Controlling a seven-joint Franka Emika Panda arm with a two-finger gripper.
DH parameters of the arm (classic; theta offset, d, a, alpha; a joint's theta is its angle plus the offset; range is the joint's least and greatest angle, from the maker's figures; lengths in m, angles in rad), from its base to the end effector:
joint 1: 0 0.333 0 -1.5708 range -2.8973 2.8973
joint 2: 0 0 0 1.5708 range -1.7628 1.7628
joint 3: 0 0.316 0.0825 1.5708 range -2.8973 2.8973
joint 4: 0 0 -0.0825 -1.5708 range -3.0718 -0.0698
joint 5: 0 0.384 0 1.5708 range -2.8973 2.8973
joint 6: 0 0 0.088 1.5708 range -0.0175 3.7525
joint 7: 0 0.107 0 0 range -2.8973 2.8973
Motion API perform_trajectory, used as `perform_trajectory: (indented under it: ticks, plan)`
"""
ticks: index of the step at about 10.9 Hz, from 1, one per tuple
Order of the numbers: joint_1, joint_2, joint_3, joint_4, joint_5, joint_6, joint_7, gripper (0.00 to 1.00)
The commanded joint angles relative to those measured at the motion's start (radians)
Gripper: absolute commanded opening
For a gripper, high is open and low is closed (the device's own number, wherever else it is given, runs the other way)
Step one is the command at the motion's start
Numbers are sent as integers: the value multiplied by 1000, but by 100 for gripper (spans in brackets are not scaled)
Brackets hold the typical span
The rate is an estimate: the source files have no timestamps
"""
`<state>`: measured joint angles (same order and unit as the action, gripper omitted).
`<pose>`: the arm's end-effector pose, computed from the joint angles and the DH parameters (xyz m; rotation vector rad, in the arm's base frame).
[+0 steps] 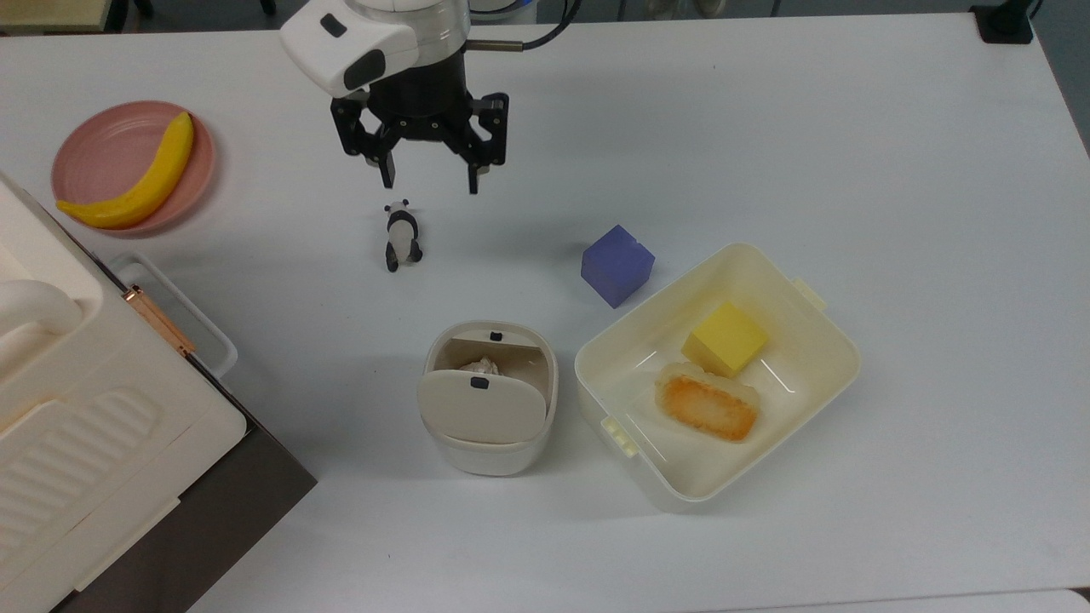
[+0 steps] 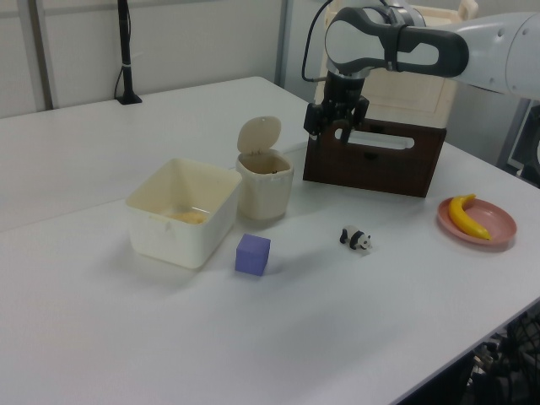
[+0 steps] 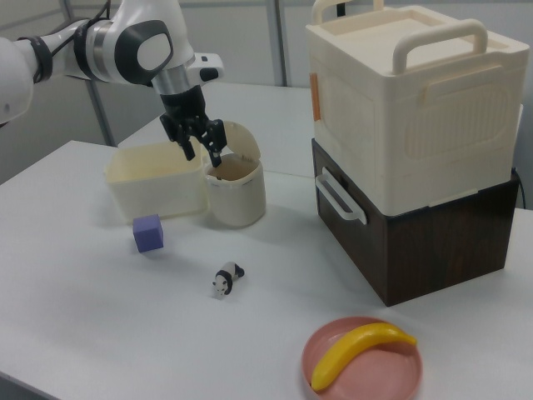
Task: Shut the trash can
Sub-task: 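Move the open gripper over the cream trash can's raised lid, then lower the gripper onto the lid, pushing it down toward the rim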
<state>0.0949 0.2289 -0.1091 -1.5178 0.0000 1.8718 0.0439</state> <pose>0.6450 -0.0022 0.5417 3.1116 -0.0836 0.1976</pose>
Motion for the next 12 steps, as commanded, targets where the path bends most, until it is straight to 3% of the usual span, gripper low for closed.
perform_trajectory:
  ticks: [1,2,6,12]
  plan:
    - [-11,-10,12,-19,32,150,-24,13]
    - [-11,-7,11,-19,53,211,-22,0]
    - [-1,64,11,10,55,527,62,0]
    - [25,283,2,183,14,744,123,0]
